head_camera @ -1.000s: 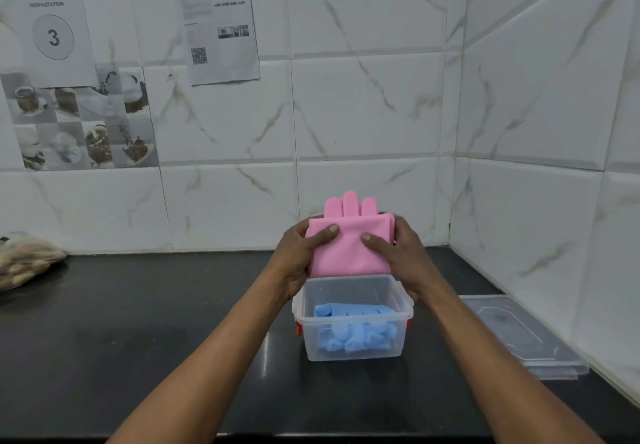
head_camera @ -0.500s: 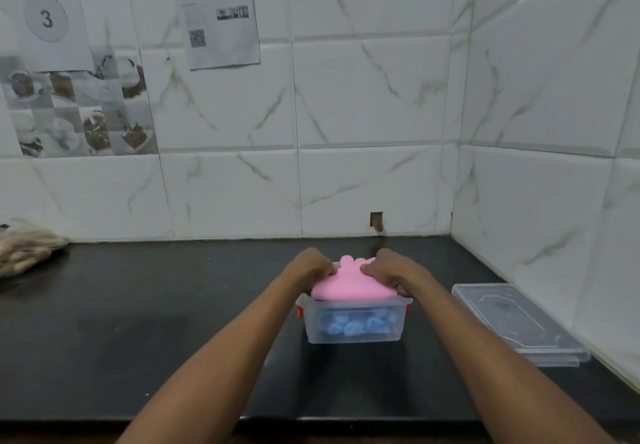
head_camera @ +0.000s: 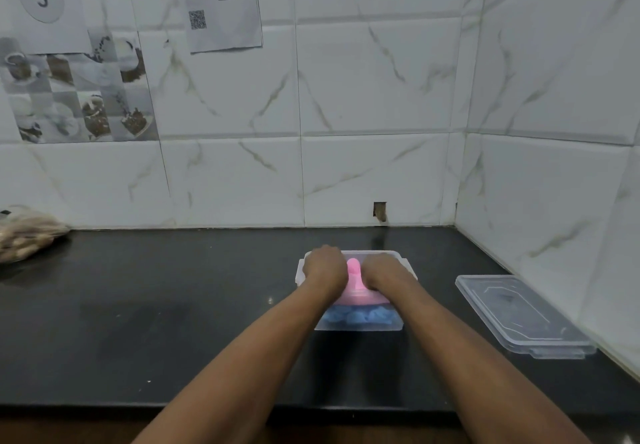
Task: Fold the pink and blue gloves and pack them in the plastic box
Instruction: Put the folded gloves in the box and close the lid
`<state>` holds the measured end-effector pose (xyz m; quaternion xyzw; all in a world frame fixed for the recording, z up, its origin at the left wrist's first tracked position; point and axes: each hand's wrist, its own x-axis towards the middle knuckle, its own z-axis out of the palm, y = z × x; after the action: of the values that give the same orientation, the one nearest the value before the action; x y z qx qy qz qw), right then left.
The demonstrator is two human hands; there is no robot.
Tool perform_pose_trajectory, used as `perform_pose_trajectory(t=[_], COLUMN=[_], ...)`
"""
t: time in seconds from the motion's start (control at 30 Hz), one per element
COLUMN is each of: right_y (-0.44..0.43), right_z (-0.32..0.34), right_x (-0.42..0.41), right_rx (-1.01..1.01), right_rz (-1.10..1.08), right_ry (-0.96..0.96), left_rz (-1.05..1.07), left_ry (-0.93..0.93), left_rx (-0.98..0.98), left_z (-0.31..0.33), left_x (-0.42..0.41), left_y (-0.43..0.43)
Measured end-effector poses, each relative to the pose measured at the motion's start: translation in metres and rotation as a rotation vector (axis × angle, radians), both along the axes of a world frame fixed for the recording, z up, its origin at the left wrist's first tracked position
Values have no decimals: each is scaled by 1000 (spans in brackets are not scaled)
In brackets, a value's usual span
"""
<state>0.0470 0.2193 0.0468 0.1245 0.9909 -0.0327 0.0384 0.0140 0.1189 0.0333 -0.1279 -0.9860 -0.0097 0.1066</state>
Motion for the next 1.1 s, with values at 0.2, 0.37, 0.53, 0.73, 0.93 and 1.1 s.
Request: perform_pose_trajectory(t=[0.2,0.37,0.53,0.73,0.93,1.1], right_y=[0,-1,17,20,16,14], right_z=[-3,7,37,41,26,8], right_x=[6,10,18,7,-6,-8], right_rx=[158,139,-432,-291,-327,-331], right_rz=[38,116,276,265,136,188], right_ry=[276,403,-19,-267,-413,-285], left_rz=[-188,-497,-488,-418,-367,-389], left_ry=[284,7,-254,-317,-356,-336], left_rx=[219,247,205,-13,-54,43], left_z=[14,15,20,28,27,23], left_x=[7,18,12,5,3,2], left_y=[-20,-40,-48,-26,-16,-19])
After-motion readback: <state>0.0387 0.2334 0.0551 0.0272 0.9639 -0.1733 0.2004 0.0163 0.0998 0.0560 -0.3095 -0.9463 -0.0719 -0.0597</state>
